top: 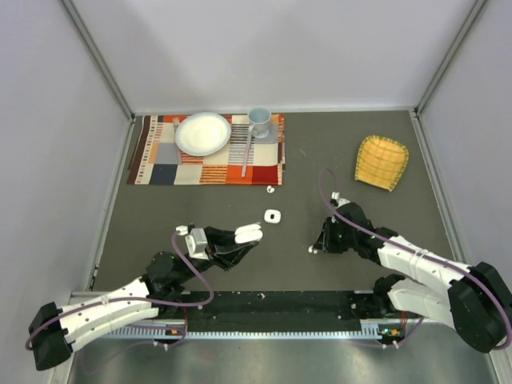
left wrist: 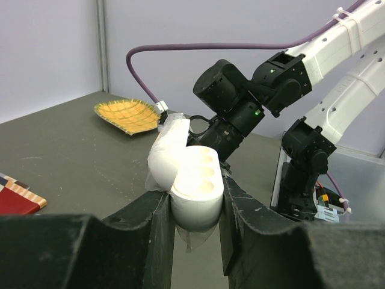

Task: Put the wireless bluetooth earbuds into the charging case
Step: Pick up the right earbud from the center of the board.

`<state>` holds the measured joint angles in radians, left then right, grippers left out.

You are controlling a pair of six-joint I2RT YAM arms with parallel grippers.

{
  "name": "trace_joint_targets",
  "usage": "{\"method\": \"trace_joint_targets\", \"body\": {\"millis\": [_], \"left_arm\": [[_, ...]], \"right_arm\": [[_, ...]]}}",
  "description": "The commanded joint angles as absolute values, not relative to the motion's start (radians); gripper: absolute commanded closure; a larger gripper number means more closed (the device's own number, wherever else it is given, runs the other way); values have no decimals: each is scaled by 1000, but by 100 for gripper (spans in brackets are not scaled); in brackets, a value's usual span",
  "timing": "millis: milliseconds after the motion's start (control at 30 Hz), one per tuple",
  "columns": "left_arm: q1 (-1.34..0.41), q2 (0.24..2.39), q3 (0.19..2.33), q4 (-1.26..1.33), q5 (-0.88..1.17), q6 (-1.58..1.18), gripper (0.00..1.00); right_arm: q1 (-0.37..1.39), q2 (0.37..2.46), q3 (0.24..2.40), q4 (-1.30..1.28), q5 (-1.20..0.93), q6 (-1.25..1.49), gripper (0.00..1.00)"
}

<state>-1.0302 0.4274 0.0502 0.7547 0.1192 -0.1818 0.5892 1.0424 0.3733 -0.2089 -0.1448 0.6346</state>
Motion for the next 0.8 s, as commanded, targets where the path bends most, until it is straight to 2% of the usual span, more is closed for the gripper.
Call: {"method": "trace_joint_targets", "body": {"millis": [0, 600, 700, 767], "left_arm": [[-1034, 416, 26, 787, 126, -195, 100], [-1034, 411, 28, 782, 129, -199, 100], [-1034, 411, 26, 782, 132, -199, 100], [-1034, 410, 26, 782, 130, -199, 100]], "right_arm": [[606, 1026, 364, -175, -167, 607, 81], [637, 1089, 368, -138, -184, 603, 82], [637, 1094, 373, -137, -181, 604, 85], [638, 1092, 374, -135, -183, 603, 91]]}}
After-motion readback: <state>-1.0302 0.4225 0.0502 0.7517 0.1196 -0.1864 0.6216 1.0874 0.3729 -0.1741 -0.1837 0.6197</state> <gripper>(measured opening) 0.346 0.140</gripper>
